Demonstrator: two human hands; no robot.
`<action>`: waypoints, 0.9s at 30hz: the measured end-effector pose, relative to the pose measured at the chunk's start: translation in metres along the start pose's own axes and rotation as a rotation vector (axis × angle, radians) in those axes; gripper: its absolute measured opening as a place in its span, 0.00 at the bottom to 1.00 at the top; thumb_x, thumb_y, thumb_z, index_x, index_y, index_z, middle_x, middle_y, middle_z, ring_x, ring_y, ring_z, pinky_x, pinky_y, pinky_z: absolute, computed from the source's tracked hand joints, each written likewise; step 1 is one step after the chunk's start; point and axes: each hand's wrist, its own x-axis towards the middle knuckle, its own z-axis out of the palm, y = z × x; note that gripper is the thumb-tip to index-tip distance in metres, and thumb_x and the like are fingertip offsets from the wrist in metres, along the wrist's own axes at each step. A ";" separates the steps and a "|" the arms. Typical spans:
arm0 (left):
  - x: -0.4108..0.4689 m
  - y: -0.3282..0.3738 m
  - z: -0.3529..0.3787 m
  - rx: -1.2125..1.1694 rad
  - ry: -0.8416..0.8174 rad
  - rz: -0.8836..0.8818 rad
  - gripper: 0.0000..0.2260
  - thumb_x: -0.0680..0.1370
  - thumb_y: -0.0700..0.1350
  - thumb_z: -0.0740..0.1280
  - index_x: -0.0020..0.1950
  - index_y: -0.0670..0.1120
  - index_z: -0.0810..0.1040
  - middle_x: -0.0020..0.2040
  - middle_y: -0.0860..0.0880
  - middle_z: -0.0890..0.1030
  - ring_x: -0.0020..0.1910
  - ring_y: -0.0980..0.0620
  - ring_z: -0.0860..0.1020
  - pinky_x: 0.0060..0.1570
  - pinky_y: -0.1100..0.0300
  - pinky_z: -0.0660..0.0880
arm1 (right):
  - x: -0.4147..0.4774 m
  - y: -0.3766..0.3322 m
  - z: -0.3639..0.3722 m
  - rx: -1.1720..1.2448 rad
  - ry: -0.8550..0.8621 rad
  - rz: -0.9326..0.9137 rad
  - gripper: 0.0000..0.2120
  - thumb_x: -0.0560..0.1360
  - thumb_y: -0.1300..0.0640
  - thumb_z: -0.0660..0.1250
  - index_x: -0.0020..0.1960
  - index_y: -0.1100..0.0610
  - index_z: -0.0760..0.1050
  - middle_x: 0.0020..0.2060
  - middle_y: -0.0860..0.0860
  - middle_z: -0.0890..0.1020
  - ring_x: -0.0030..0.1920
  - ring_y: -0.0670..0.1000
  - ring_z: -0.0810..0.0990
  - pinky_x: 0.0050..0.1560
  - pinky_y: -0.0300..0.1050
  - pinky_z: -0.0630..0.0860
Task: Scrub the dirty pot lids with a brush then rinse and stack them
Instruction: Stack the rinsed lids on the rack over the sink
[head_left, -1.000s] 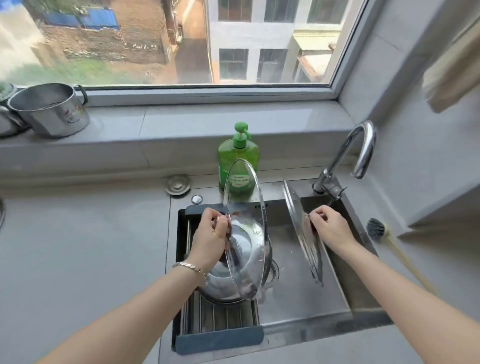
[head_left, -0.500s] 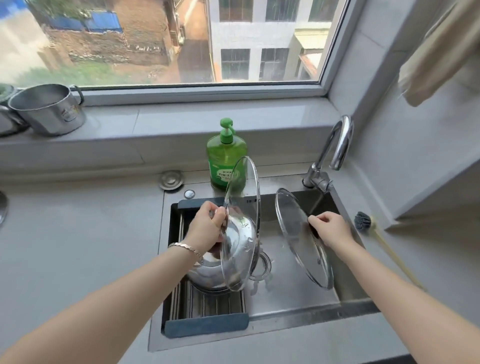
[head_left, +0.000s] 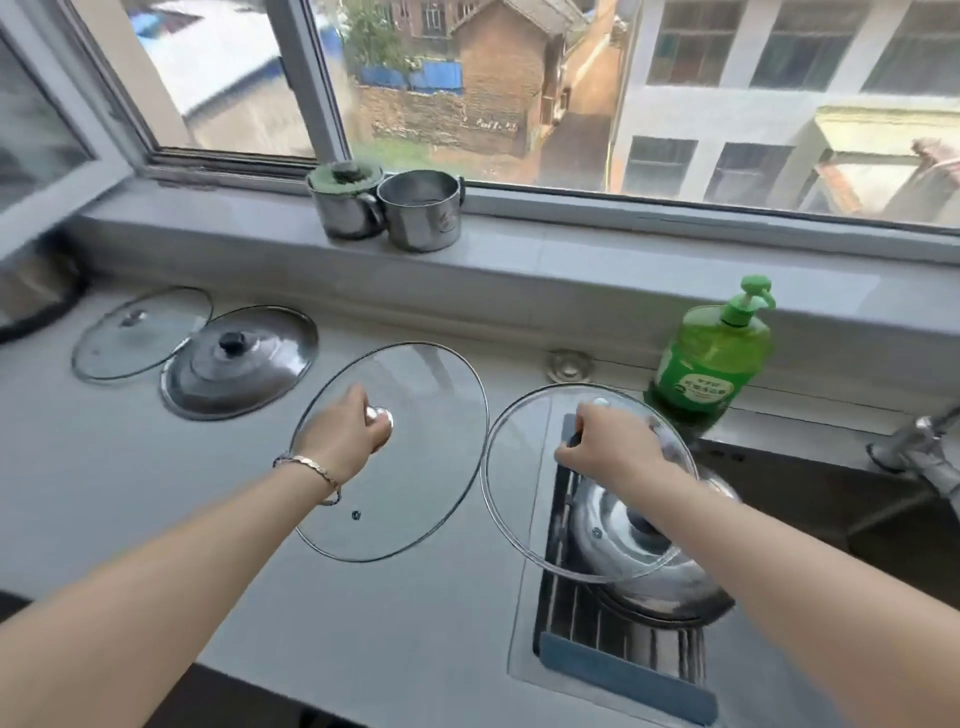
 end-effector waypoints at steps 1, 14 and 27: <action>0.008 -0.027 -0.011 0.027 0.023 -0.005 0.09 0.77 0.49 0.60 0.44 0.45 0.66 0.37 0.45 0.76 0.37 0.43 0.75 0.36 0.55 0.67 | 0.008 -0.030 0.009 -0.006 -0.006 -0.030 0.07 0.71 0.54 0.63 0.44 0.56 0.69 0.42 0.54 0.77 0.44 0.56 0.75 0.36 0.43 0.64; 0.141 -0.330 -0.107 0.325 -0.014 -0.004 0.11 0.79 0.49 0.56 0.55 0.42 0.68 0.49 0.42 0.79 0.47 0.41 0.77 0.38 0.55 0.69 | 0.095 -0.349 0.127 0.140 -0.149 -0.040 0.06 0.70 0.57 0.63 0.44 0.59 0.69 0.43 0.56 0.81 0.45 0.56 0.78 0.36 0.44 0.69; 0.177 -0.407 -0.145 0.481 -0.081 -0.088 0.11 0.80 0.44 0.56 0.60 0.42 0.68 0.54 0.39 0.74 0.50 0.39 0.76 0.38 0.56 0.64 | 0.135 -0.424 0.154 0.149 -0.213 -0.069 0.11 0.71 0.55 0.64 0.36 0.56 0.62 0.41 0.55 0.80 0.40 0.55 0.76 0.32 0.43 0.67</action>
